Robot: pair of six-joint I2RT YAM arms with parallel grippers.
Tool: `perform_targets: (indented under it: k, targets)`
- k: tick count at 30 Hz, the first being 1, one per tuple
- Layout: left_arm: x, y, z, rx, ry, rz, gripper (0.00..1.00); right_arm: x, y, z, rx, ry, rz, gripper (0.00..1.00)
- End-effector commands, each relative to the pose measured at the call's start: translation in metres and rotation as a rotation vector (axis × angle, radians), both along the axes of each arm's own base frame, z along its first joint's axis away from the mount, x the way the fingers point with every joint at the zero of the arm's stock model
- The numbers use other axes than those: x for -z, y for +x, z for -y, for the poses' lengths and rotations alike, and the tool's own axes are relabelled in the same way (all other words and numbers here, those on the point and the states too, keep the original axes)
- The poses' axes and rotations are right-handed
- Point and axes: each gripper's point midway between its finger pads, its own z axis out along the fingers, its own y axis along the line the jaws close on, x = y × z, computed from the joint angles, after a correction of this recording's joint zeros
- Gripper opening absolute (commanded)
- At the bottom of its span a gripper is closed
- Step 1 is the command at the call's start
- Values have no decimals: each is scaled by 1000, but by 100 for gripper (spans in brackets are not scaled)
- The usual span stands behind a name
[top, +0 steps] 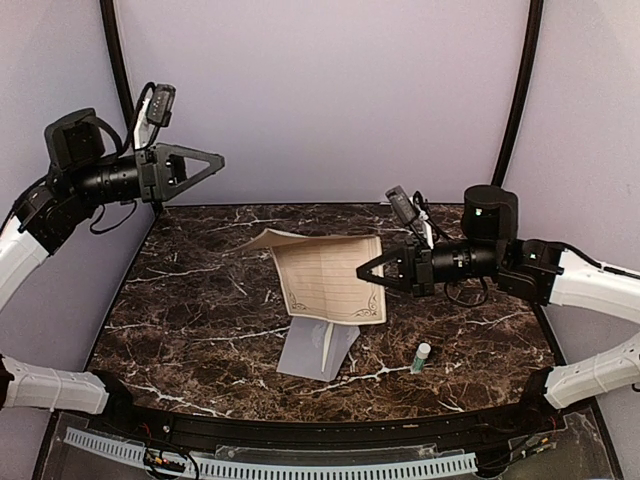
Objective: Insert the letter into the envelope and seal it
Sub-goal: Fold the letter.
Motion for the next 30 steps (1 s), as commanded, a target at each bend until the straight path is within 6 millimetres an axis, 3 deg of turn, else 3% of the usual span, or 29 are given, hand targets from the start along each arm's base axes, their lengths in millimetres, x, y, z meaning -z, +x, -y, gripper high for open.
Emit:
perform_targets:
  k: [1, 6, 9, 15, 20, 30]
  targets:
    - [18, 20, 11, 2, 73, -20, 77, -15, -7, 0, -48, 25, 27, 0]
    - [49, 26, 42, 78, 136, -70, 77, -14, -10, -3, -80, 25, 18, 0]
    - [67, 12, 68, 166, 174, -86, 76, -13, -12, -5, -98, 22, 7, 0]
    - [99, -15, 99, 300, 244, -111, 76, -14, -16, -11, -149, 24, -10, 0]
    - [115, -35, 109, 392, 270, -129, 72, -9, -19, -16, -186, 4, -36, 0]
    - [140, -36, 111, 415, 344, -153, 70, -9, -30, -25, -274, 1, -65, 0]
